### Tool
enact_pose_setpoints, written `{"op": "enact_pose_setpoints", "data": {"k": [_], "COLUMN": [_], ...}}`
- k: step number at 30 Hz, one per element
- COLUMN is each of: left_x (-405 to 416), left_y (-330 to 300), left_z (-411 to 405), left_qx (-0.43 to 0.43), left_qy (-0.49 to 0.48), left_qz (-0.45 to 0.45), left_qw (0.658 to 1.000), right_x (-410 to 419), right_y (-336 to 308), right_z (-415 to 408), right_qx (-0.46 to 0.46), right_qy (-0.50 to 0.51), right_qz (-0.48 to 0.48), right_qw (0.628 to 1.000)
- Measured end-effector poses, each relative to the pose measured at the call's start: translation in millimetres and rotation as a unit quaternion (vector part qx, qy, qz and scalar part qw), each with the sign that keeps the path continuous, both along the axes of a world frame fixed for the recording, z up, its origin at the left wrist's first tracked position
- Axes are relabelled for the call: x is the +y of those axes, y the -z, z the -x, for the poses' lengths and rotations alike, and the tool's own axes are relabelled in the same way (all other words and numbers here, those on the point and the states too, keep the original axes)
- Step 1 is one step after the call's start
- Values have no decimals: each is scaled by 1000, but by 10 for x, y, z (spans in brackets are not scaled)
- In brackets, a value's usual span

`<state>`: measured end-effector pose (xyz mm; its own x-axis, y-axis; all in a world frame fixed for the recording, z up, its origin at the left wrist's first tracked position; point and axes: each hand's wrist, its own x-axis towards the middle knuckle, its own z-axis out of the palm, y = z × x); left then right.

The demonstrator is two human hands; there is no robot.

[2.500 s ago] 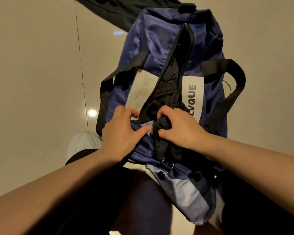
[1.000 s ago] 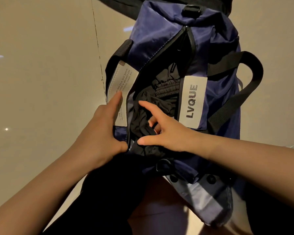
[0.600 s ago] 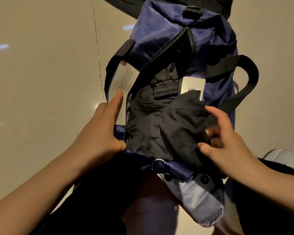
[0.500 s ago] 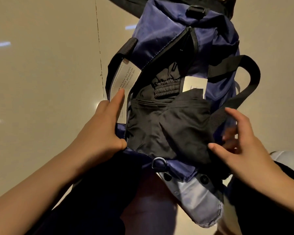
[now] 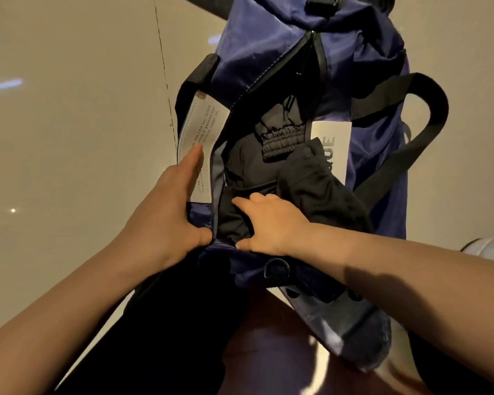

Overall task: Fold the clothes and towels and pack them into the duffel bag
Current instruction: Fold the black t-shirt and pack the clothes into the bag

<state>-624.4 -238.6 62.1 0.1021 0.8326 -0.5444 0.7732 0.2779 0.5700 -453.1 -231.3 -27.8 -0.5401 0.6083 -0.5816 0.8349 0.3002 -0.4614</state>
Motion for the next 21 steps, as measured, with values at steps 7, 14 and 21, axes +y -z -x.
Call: {"op": "enact_pose_setpoints", "data": {"k": [7, 14, 21], "left_x": [-18, -30, 89], "left_y": [-46, -116, -267], "left_z": [-55, -111, -71], "left_qx": [-10, 31, 121], "left_qy": [-3, 26, 86], "left_qz": [13, 29, 5], "left_qw": [1000, 999, 989], "right_x": [-62, 6, 504], "right_y": [-6, 1, -47], "right_z": [-58, -39, 169], "right_qx": [16, -65, -152], "right_qy": [5, -7, 102], "right_qz": [-68, -118, -114], "right_qw": [998, 991, 976]}}
